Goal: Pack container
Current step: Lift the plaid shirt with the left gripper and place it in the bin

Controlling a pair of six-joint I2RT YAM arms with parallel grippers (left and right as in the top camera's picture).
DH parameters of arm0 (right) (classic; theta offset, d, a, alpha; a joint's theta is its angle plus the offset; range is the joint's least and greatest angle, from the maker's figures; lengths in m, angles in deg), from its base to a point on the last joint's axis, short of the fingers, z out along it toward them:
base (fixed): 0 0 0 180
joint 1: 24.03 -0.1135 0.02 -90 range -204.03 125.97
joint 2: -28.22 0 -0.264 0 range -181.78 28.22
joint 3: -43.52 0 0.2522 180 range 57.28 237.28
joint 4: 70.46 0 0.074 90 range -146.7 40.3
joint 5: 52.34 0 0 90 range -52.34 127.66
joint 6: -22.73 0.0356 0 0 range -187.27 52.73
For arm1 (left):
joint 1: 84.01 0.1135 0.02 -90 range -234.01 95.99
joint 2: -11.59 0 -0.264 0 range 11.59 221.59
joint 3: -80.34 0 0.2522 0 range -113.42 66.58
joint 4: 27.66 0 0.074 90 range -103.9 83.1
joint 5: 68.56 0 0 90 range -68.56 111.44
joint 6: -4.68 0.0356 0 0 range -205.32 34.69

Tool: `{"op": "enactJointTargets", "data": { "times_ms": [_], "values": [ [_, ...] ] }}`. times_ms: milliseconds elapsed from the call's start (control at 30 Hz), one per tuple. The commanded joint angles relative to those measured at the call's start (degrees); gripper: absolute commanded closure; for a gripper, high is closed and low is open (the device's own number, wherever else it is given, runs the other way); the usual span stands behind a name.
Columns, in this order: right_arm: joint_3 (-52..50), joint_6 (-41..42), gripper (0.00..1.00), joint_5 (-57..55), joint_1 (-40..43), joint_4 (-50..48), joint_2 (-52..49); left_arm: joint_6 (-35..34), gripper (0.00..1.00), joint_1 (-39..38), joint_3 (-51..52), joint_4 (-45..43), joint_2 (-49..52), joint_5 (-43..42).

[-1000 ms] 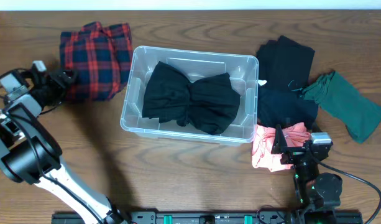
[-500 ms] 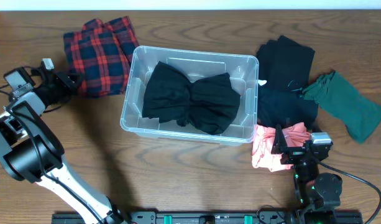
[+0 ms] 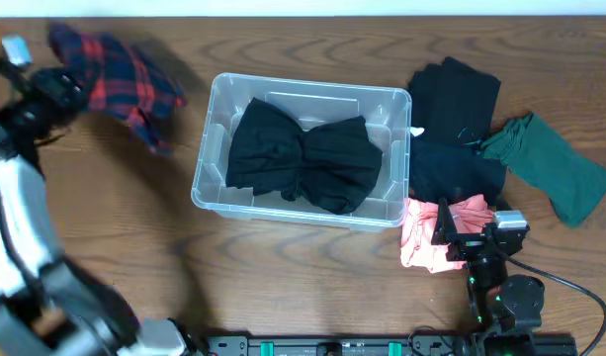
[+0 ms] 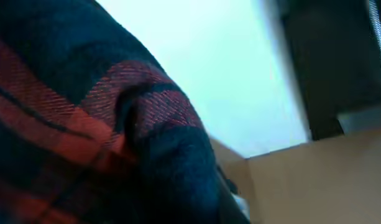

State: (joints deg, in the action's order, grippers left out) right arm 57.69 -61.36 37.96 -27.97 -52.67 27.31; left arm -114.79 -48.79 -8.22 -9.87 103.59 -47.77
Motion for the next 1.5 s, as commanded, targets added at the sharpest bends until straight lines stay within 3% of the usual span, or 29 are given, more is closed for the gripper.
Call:
{"op": "enactJointTargets", "data": {
  "times_ms": [0, 200, 400, 567, 733, 967, 1167, 1467],
  "values": [
    [-0.09, 0.7, 0.01, 0.15, 0.57, 0.24, 0.13, -4.66, 0.94, -0.98, -1.09, -0.48, -9.33, -3.63],
    [-0.09, 0.7, 0.01, 0.15, 0.57, 0.24, 0.15, -6.64, 0.94, -10.62, -1.09, -0.7, -19.34, -3.21],
    [-0.09, 0.68, 0.01, 0.15, 0.57, 0.24, 0.15, -6.21, 0.94, -31.12, -1.09, -0.74, -21.31, 3.43],
    [-0.09, 0.68, 0.01, 0.15, 0.57, 0.24, 0.13, 0.02, 0.94, -47.69, -1.09, -2.71, -18.27, 9.38],
    [-0.09, 0.7, 0.01, 0.15, 0.57, 0.24, 0.15, 7.06, 0.94, -58.03, -1.07, -2.62, -12.09, 11.45],
    [-0.09, 0.7, 0.01, 0.15, 0.57, 0.24, 0.15, 13.55, 0.94, -61.16, -1.07, 3.52, -3.5, 13.97],
    [-0.09, 0.68, 0.01, 0.15, 0.57, 0.22, 0.15, 20.41, 0.94, -60.04, -1.07, 20.59, -2.38, 28.22],
    [-0.09, 0.7, 0.01, 0.15, 0.57, 0.24, 0.15, 18.38, 0.94, -57.44, -1.07, 38.47, -2.93, 50.97]
  ]
}}
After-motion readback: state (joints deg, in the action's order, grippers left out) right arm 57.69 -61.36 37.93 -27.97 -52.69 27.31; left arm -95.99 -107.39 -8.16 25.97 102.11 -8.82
